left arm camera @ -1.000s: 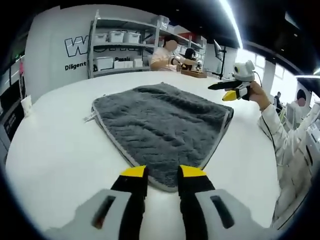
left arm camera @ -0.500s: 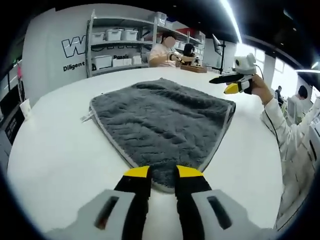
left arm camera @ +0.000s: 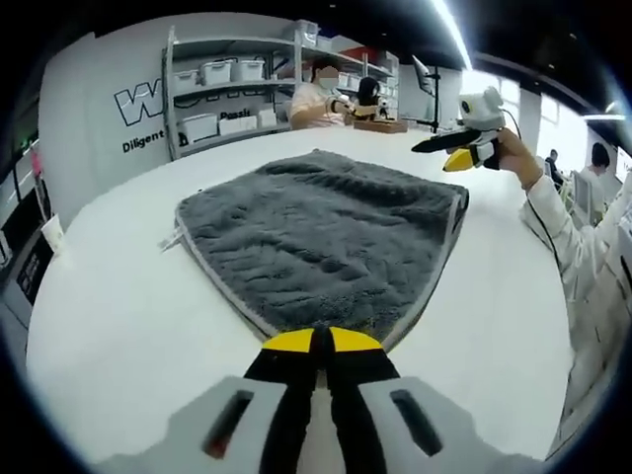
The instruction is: Open the folded towel by lifting each exposed corner and separating the folded layers until the towel lies flat within the target outline without major curled edges
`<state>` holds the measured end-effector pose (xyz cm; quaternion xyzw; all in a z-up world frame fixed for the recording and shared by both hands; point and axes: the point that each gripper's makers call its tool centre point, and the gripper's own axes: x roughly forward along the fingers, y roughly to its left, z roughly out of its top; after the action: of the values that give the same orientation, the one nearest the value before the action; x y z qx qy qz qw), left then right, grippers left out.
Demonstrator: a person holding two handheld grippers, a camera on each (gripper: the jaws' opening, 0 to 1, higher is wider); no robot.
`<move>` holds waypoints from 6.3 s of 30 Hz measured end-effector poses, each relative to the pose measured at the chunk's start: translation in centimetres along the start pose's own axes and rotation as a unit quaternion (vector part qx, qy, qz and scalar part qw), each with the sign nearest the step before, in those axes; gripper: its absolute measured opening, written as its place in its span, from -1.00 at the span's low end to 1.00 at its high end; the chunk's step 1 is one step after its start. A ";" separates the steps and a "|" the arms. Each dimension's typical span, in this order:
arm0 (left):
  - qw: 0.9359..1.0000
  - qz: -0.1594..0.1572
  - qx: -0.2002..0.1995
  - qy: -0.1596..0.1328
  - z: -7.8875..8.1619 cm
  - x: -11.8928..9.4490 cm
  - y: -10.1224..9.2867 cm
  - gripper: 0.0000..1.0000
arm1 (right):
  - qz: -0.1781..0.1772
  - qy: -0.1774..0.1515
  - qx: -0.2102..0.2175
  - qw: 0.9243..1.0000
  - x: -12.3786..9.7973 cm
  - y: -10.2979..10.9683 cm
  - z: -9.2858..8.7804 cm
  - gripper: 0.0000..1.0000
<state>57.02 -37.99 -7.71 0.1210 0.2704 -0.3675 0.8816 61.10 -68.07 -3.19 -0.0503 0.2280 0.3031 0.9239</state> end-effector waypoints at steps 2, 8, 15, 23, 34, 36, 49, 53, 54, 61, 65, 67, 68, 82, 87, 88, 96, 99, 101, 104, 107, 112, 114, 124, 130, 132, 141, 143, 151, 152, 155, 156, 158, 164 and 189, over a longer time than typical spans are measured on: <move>1.000 0.002 0.006 -0.002 0.2 -0.1 0.0 -0.98 | 0.000 0.000 -0.001 1.000 0.0 0.0 0.0 0.94; 1.000 0.009 0.006 -0.008 0.7 -0.3 -0.1 -0.99 | 0.002 -0.002 -0.002 1.000 -0.1 0.1 0.1 0.94; 0.998 0.011 -0.003 -0.066 4.4 -1.2 0.2 -0.99 | 0.003 -0.005 0.000 1.000 -0.2 0.1 0.2 0.94; 0.996 -0.006 0.029 -0.083 8.9 -0.5 -0.6 -0.99 | 0.005 -0.006 0.001 1.000 -0.2 0.1 0.2 0.95; 0.993 -0.047 0.045 -0.099 14.3 3.1 -2.5 -0.99 | 0.011 -0.010 0.001 1.000 -0.2 0.3 0.4 0.95; 0.993 -0.049 0.049 -0.096 15.0 4.1 -2.9 -0.99 | 0.011 -0.013 0.002 1.000 -0.3 0.3 0.6 0.95; 0.989 -0.085 0.072 -0.098 18.4 10.6 -6.3 -0.99 | 0.012 -0.008 0.004 1.000 -0.2 0.3 0.3 0.96; 0.987 -0.095 0.072 -0.106 19.2 12.4 -7.2 -0.99 | 0.013 -0.005 0.003 1.000 0.0 0.4 0.1 0.96; 0.987 -0.095 0.075 -0.105 19.1 13.2 -7.3 -0.99 | 0.014 -0.004 0.003 1.000 0.0 0.4 0.1 0.96; 0.991 -0.082 0.085 -0.061 17.0 16.5 -7.3 -0.99 | 0.017 0.001 -0.002 1.000 0.2 0.8 0.0 0.96; 0.991 -0.082 0.089 -0.052 16.1 17.5 -7.7 -0.99 | 0.019 0.004 -0.005 1.000 0.3 1.0 -0.1 0.96; 0.992 -0.081 0.086 -0.041 15.5 18.0 -7.6 -0.98 | 0.020 0.007 -0.006 1.000 0.4 1.1 -0.2 0.96; 0.992 -0.080 0.086 -0.037 15.3 18.1 -7.6 -0.97 | 0.021 0.009 -0.006 1.000 0.4 1.1 -0.2 0.97; 0.989 -0.120 0.030 -0.084 18.3 14.4 -7.7 -0.39 | 0.027 0.011 -0.015 0.999 0.6 1.7 -0.1 0.98; 0.987 -0.131 0.016 -0.094 19.0 11.8 -6.9 -0.06 | 0.024 0.012 -0.012 1.000 0.5 1.5 -0.1 0.98; 0.987 -0.131 0.016 -0.093 18.9 11.4 -6.8 0.03 | 0.024 0.011 -0.011 1.000 0.5 1.5 -0.1 0.98; 0.987 -0.136 0.021 -0.082 16.7 7.5 -5.7 0.48 | 0.022 0.012 -0.013 1.000 0.4 1.4 -0.1 0.98; 0.989 -0.129 0.033 -0.072 15.4 6.2 -5.5 0.60 | 0.020 0.014 -0.015 1.000 0.4 1.4 -0.2 0.98; 0.990 -0.120 0.031 -0.064 14.5 5.4 -5.1 0.77 | 0.020 0.014 -0.015 1.000 0.5 1.4 -0.2 0.98; 0.993 -0.101 0.040 -0.055 13.1 4.3 -4.2 0.85 | 0.017 0.022 -0.017 0.999 0.6 1.3 -0.6 0.98; 0.994 -0.089 0.037 -0.047 11.7 3.5 -3.2 0.92 | 0.013 0.029 -0.023 0.999 0.6 1.4 -0.7 0.98; 0.996 -0.074 0.028 -0.046 9.7 1.8 -1.8 0.98 | 0.011 0.025 -0.038 0.999 0.2 1.9 -0.2 0.98; 0.996 -0.068 0.028 -0.050 9.2 1.3 -1.5 0.98 | 0.009 0.024 -0.042 0.999 0.1 2.1 -0.2 0.98; 0.997 -0.061 0.001 -0.052 6.4 -0.5 -0.9 0.98 | 0.015 0.040 -0.046 0.998 0.4 2.4 -0.7 0.98; 0.998 -0.052 0.002 -0.033 4.7 -0.2 -0.1 0.98 | 0.028 0.039 -0.052 0.997 0.0 2.8 -0.6 0.96; 0.997 -0.058 -0.009 -0.044 5.0 -0.5 0.1 0.97 | 0.027 0.039 -0.052 0.997 -0.2 2.8 -0.6 0.96; 0.997 -0.059 -0.010 -0.054 4.4 -1.5 0.5 0.97 | 0.006 0.033 -0.039 0.999 -0.7 1.4 -0.2 0.88; 0.997 -0.062 -0.012 -0.048 3.9 -1.5 0.6 0.97 | 0.001 0.030 -0.031 0.999 -0.7 1.1 0.1 0.84; 0.997 -0.064 0.002 -0.041 3.7 -1.4 0.2 0.94 | -0.014 0.030 -0.035 0.999 0.1 1.9 2.1 0.67; 0.997 -0.068 0.003 -0.042 3.8 -1.4 0.0 0.94 | -0.011 0.028 -0.046 0.998 0.4 2.4 2.6 0.65; 0.996 -0.072 0.006 -0.045 3.9 -1.4 -0.3 0.93 | -0.004 0.027 -0.064 0.998 1.1 3.4 3.4 0.50; 0.997 -0.069 0.007 -0.045 3.9 -1.4 -0.3 0.92 | 0.002 0.026 -0.062 0.998 1.6 3.9 3.8 0.45; 0.997 -0.066 0.012 -0.037 3.6 -1.1 -0.3 0.91 | 0.008 0.027 -0.064 0.998 2.5 4.7 4.3 0.39; 0.996 -0.081 0.013 -0.045 3.8 -1.3 -0.8 0.92 | 0.025 0.046 -0.092 0.994 5.8 6.4 5.1 0.32; 0.996 -0.076 0.009 -0.038 3.3 -1.3 -0.3 0.92 | -0.034 0.050 -0.099 0.993 8.7 3.2 4.4 -1.00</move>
<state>57.37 -38.82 -4.25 0.0938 0.2416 -0.4405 0.8595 67.20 -59.78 -3.07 -0.1646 0.2412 0.2899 0.9114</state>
